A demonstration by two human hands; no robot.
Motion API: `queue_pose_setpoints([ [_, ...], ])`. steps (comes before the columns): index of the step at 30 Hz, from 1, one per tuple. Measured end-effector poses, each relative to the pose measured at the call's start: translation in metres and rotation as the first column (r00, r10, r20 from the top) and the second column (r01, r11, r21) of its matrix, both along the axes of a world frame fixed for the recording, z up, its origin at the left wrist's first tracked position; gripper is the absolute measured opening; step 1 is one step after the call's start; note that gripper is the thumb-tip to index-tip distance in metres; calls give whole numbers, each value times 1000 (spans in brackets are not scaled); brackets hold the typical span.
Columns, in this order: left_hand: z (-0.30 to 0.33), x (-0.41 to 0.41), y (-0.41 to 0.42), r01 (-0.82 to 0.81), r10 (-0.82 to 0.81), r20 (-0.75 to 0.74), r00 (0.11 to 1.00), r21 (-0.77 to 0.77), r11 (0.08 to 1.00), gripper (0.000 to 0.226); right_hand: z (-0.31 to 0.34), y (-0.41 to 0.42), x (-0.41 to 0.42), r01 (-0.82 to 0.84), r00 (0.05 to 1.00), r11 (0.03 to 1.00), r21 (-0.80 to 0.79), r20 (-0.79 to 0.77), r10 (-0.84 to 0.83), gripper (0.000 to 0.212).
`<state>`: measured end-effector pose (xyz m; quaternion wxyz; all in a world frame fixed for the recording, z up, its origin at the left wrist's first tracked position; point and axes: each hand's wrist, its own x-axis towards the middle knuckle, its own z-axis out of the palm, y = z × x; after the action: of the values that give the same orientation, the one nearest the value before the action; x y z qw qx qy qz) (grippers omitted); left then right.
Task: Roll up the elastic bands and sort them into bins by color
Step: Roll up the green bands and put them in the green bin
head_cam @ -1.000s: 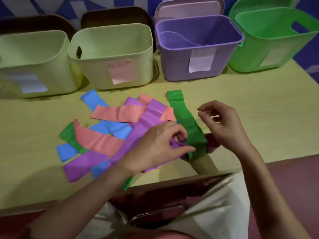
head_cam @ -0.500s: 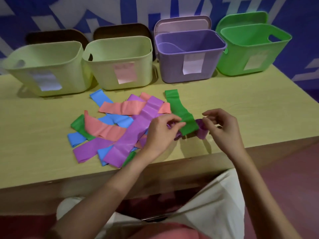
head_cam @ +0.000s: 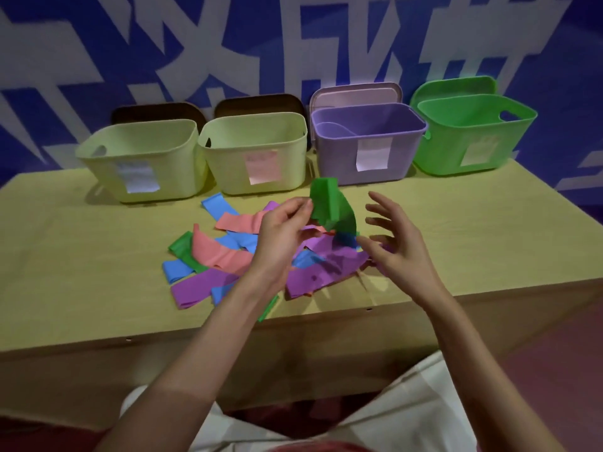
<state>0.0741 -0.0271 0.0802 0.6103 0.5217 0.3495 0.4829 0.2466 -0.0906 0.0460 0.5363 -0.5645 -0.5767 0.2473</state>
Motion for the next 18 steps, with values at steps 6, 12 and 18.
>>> queue_pose_setpoints([
  [6,21,-20,-11,200,-130,328,936,-192,961,19,1,14,-20,-225,974,974,17,-27,225,58],
  [12,32,-40,-8,317,-105,518,849,-341,885,17,-3,26,-32,-238,971,970,-53,20,240,17],
  [18,6,-69,33,150,195,522,830,-546,824,28,3,13,-22,-422,873,882,-211,-358,333,4],
])
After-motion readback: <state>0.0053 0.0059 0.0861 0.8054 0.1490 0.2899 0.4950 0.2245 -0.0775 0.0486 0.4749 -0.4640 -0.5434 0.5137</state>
